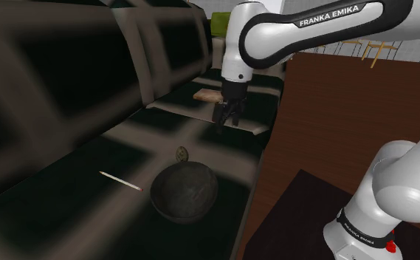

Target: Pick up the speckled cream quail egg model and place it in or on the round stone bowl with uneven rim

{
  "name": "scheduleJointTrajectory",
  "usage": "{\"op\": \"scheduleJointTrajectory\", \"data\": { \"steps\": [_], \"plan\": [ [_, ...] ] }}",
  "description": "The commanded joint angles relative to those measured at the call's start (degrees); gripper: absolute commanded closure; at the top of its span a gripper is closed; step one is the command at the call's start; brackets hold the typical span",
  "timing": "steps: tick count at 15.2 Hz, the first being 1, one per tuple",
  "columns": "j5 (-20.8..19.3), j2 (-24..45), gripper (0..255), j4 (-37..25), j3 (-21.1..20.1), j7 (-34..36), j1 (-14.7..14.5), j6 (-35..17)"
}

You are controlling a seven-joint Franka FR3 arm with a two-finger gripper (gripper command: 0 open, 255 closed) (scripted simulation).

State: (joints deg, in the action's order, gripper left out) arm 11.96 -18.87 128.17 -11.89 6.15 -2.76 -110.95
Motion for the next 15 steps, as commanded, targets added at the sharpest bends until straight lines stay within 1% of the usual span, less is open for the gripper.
{"op": "scheduleJointTrajectory", "data": {
  "steps": [1,6,11,12,15],
  "plan": [
    [-0.14,3.88,0,-2.28,-1.34,1.58,-0.38,-2.19],
    [-2.05,14.28,0,-9.62,-3.97,5.52,-1.26,-6.33],
    [-5.41,25.09,0,-18.84,-5.62,9.8,-2.88,-8.77],
    [-5.41,25.1,0,-18.86,-5.56,9.8,-2.93,-8.77],
    [-5.62,26.04,0,-17.66,-5.65,9.96,-3.15,-10.89]
  ]
}}
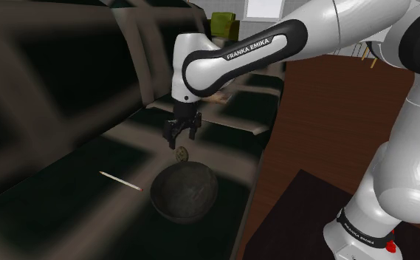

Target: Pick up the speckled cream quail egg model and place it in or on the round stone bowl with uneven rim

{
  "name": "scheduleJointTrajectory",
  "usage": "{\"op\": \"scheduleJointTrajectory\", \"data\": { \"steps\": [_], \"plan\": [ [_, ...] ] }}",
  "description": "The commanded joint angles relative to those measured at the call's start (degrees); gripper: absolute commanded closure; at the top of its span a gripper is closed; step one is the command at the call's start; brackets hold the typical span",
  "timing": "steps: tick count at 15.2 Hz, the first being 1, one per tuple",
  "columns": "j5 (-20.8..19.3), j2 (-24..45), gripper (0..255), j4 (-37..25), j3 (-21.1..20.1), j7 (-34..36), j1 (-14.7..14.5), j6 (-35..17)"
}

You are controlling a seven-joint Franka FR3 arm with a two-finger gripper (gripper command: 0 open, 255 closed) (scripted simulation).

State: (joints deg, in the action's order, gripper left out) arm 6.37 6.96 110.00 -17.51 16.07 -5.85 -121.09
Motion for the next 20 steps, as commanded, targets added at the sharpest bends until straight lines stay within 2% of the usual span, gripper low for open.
{"op": "scheduleJointTrajectory", "data": {
  "steps": [1,4,12,13,20],
  "plan": [
    [-0.12,0.53,0,0.89,-0.06,0.1,-0.13,-1.46],
    [-0.44,1.81,0,2.12,-0.14,0.32,-0.4,-3.95],
    [-0.44,1.81,0,2.11,-0.14,0.32,-0.4,-3.94],
    [-0.44,1.81,255,2.11,-0.14,0.32,-0.4,-3.94],
    [-0.44,1.81,255,2.09,-0.14,0.31,-0.4,-3.92]
  ]
}}
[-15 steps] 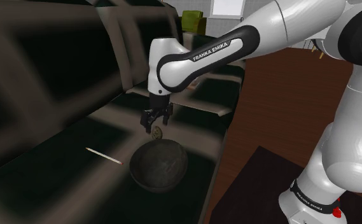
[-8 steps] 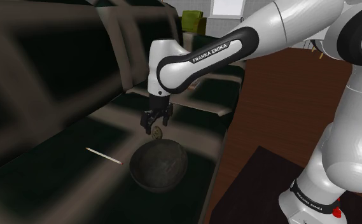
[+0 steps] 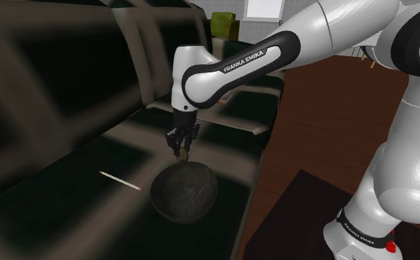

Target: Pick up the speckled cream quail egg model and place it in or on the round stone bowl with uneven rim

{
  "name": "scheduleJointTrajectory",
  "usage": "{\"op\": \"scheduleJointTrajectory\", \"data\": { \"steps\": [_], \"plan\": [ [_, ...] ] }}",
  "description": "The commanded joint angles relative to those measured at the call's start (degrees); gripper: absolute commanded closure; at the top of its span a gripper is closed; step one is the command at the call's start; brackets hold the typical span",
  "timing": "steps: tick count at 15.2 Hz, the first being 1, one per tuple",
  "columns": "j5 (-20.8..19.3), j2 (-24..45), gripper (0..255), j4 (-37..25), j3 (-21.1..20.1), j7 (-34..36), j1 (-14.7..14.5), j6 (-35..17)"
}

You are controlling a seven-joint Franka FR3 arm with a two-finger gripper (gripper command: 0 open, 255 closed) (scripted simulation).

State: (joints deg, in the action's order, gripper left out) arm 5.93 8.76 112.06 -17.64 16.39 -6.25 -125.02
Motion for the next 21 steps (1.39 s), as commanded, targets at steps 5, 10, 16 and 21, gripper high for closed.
{"op": "scheduleJointTrajectory", "data": {
  "steps": [5,10,16,21],
  "plan": [
    [0.16,-0.85,255,-1.26,-0.02,0.09,0.07,2.13],
    [0.36,-2.06,255,-3.7,-0.02,0.29,0.18,5.73],
    [0.48,-3.13,255,-7.06,-0.01,0.6,0.29,10.12],
    [0.5,-3.69,255,-10.25,0.01,0.93,0.35,13.82]
  ]
}}
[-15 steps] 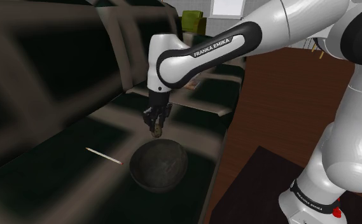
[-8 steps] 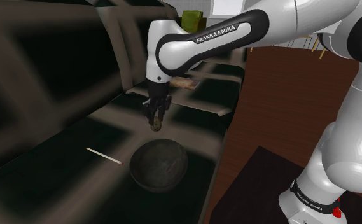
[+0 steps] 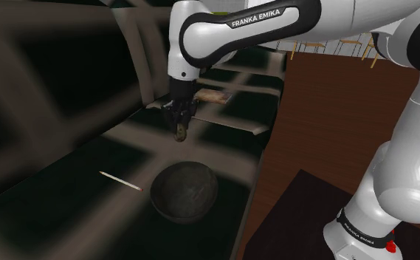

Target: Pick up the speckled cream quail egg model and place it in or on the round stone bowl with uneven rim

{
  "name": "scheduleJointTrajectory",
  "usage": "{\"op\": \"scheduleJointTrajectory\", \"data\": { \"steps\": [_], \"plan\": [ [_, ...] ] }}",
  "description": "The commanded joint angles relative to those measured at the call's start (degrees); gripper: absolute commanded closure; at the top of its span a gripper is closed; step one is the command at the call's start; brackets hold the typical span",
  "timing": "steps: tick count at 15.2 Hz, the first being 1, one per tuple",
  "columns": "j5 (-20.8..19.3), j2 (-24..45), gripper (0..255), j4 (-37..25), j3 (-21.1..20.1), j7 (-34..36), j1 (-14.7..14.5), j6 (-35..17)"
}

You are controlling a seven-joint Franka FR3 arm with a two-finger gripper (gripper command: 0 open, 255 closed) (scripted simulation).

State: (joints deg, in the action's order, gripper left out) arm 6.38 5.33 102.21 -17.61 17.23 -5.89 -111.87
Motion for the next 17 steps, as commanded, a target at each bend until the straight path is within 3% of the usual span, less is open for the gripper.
{"op": "scheduleJointTrajectory", "data": {
  "steps": [1,13,17],
  "plan": [
    [0.04,-0.33,255,-1.08,-0.02,0.16,0.0,1.42],
    [-0.3,-0.15,255,-10.53,-0.03,1.25,-0.03,10.64],
    [0.57,-3.84,255,-6.71,-1.38,3.93,-1.44,10.0]
  ]
}}
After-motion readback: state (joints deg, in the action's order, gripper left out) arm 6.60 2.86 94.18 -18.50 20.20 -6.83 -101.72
